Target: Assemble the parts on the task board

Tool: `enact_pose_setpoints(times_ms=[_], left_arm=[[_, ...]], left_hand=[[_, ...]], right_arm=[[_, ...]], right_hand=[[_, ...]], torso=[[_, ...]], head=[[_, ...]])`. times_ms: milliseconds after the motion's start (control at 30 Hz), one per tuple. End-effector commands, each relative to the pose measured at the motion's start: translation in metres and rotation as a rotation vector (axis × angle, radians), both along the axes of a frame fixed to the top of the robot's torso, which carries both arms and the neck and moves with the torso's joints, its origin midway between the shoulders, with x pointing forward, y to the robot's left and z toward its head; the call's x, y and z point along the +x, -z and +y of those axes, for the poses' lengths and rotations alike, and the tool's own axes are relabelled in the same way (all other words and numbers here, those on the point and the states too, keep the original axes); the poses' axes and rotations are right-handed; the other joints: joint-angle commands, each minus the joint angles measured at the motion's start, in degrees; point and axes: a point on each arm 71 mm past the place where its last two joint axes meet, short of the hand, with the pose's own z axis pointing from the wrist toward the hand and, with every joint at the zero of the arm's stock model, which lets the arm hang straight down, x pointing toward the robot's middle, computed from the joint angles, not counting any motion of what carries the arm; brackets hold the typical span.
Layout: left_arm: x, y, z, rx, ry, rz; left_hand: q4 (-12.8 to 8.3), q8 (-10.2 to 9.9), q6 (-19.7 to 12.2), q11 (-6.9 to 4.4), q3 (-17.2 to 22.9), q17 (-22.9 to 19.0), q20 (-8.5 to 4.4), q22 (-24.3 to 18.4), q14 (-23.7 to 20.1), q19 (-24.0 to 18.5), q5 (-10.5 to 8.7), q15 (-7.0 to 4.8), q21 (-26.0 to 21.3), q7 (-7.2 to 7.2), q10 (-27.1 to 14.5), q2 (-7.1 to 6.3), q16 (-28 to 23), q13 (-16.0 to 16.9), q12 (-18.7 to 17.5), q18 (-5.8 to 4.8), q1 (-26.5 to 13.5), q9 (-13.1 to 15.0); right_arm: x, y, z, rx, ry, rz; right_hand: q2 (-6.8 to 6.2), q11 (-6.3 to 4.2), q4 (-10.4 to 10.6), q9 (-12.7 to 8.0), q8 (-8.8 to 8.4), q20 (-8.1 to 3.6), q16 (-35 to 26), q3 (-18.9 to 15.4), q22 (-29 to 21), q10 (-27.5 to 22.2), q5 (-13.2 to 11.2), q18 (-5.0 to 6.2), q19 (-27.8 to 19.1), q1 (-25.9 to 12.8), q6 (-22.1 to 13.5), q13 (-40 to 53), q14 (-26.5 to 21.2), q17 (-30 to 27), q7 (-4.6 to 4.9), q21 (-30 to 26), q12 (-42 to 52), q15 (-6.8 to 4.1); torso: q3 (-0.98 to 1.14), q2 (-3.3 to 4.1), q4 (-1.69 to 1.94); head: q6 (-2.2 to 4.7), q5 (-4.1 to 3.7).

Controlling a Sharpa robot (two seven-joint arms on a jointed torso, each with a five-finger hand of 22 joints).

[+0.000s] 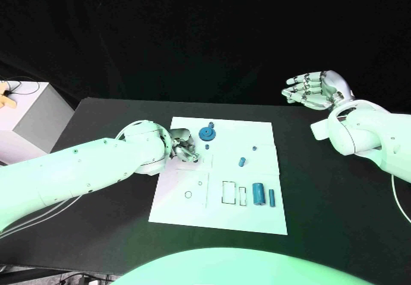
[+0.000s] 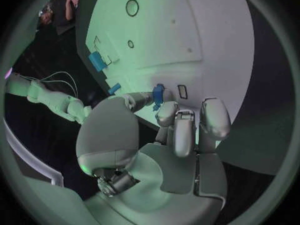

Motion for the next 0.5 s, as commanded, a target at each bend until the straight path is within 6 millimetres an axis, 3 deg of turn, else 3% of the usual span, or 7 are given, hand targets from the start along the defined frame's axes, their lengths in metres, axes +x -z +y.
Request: enact_pose_setpoints(times_ms=[33, 500], left_arm=[[-0.0010, 0.0006, -0.0022, 0.005, 0.023, 0.009], [-0.0004, 0.0012, -0.0033, 0.021, 0.033, -0.005]], left_hand=[[-11.65, 0.10, 0.72, -0.01, 11.88, 12.63, -0.01, 0.05, 5.27, 0.44, 0.14, -0.32, 0.22, -0.60, 0.29, 0.35, 0.35, -0.03, -0.01, -0.44, 0.10, 0.05], [-11.62, 0.06, 0.72, 0.00, 11.93, 12.66, -0.02, 0.04, 5.28, 0.44, 0.09, -0.31, 0.22, -0.60, 0.19, 0.36, 0.37, -0.24, -0.13, -0.44, 0.06, 0.04]], right_arm=[[-0.0006, -0.0010, 0.0013, -0.005, -0.012, -0.019], [-0.0008, 0.0002, 0.0016, -0.004, -0.014, -0.015]], right_hand=[[0.13, -0.03, 0.29, -0.05, -0.27, -0.06, -0.33, -0.05, -0.08, 0.31, 0.34, 0.84, 0.39, -0.48, 0.45, -0.06, 0.49, -0.07, 1.66, 0.12, -0.19, 0.10], [0.17, -0.07, 0.30, -0.05, -0.27, -0.08, -0.32, -0.03, -0.15, 0.42, 0.41, 0.85, 0.45, -0.52, 0.53, -0.05, 0.60, -0.14, 1.63, 0.14, -0.22, 0.07]], torso=[[0.01, 0.04, -0.04], [-0.01, 0.03, -0.04]], head=[[-0.06, 0.11], [-0.30, 0.08]])
